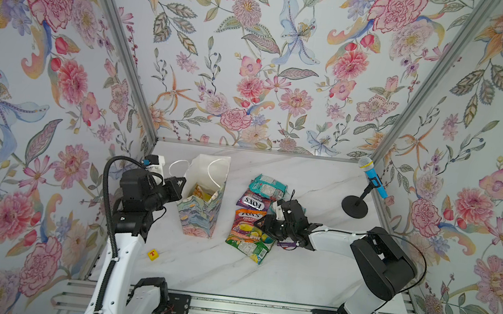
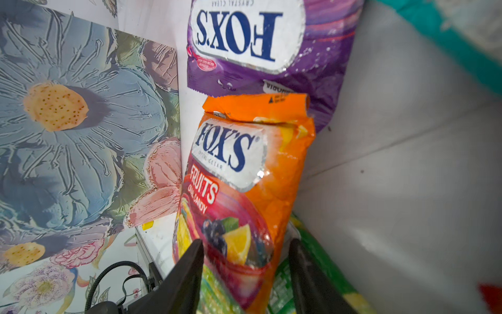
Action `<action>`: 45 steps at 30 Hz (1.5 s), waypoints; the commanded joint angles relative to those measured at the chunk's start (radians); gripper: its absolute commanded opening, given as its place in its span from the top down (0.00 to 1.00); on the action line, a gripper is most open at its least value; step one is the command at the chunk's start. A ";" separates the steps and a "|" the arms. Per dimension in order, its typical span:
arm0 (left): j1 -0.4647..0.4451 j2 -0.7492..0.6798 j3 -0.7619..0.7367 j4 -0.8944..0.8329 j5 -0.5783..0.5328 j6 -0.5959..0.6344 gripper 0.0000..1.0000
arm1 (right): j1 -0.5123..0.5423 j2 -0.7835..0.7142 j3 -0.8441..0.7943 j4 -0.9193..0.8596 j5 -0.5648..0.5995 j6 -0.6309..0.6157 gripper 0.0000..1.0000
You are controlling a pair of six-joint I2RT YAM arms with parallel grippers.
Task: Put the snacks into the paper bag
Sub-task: 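Grasp the orange FOX'S Fruits candy packet with the right gripper and lift, then carry the orange FOX'S packet above the paper bag opening with the right gripper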
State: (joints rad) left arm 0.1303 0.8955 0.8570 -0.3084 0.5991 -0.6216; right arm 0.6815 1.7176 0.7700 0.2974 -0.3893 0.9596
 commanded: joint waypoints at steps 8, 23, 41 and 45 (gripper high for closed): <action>-0.006 -0.010 -0.003 0.022 0.031 -0.004 0.99 | 0.006 0.021 -0.017 0.106 -0.023 0.057 0.76; -0.007 -0.012 -0.001 0.023 0.031 -0.004 0.99 | -0.005 -0.175 0.075 -0.023 -0.013 0.012 1.00; -0.007 -0.013 -0.001 0.020 0.032 -0.005 0.99 | -0.005 -0.317 0.484 -0.291 0.134 -0.213 1.00; -0.007 -0.010 -0.001 0.020 0.033 -0.003 0.99 | -0.001 -0.285 0.616 -0.304 0.162 -0.263 1.00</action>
State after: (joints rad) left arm 0.1303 0.8955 0.8570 -0.3088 0.6022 -0.6216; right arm 0.6792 1.4288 1.2930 -0.0120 -0.2684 0.7700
